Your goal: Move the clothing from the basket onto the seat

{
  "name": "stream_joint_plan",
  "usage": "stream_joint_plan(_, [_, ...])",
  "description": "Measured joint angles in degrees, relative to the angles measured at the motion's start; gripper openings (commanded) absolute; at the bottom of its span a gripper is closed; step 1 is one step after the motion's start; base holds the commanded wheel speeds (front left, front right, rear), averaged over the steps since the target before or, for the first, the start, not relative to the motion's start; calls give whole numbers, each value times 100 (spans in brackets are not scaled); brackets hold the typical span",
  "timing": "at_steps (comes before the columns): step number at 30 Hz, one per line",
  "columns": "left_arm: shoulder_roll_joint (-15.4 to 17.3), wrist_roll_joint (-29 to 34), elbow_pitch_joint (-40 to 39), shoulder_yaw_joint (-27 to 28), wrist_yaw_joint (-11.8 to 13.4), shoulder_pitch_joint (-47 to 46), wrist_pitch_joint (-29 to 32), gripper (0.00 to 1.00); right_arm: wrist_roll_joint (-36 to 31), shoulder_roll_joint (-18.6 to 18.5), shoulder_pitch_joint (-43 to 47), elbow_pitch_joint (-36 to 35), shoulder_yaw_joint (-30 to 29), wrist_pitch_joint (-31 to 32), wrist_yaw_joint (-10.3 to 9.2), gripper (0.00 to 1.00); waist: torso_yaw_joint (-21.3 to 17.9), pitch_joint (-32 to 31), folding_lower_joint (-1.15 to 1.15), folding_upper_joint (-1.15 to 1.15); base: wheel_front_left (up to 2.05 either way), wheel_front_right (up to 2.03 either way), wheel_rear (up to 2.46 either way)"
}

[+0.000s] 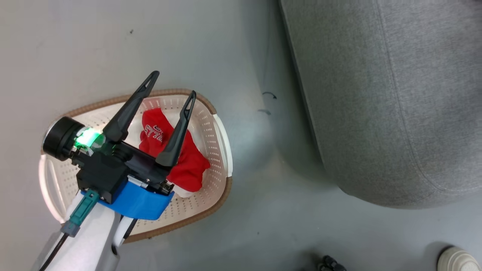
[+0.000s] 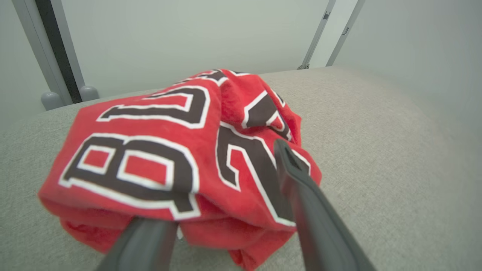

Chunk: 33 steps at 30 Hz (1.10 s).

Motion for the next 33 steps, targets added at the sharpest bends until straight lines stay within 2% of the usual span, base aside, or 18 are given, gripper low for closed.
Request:
stream_joint_plan(5, [-168,-165,175,48,0,129,1,100,-300,60,298,57,90,-68,0,100,49,-412,0,0,0,0,0])
stream_joint_plan(12, [-536,-326,474,286,-1,442,1,100,-449,290,1071,-316,432,-116,0,100,221,-1154,-1,0,0,0,0])
stream_joint_plan(25, [-1131,-374,868,964,-4,1452,1,100,-143,956,3103,-1985,1752,-112,0,100,553,-2651,-2,0,0,0,0])
stream_joint_plan(33, [-1313,-299,1140,1403,-22,1913,1,100,241,1399,4172,-3060,2204,121,0,100,803,-3290,-2,0,0,0,0])
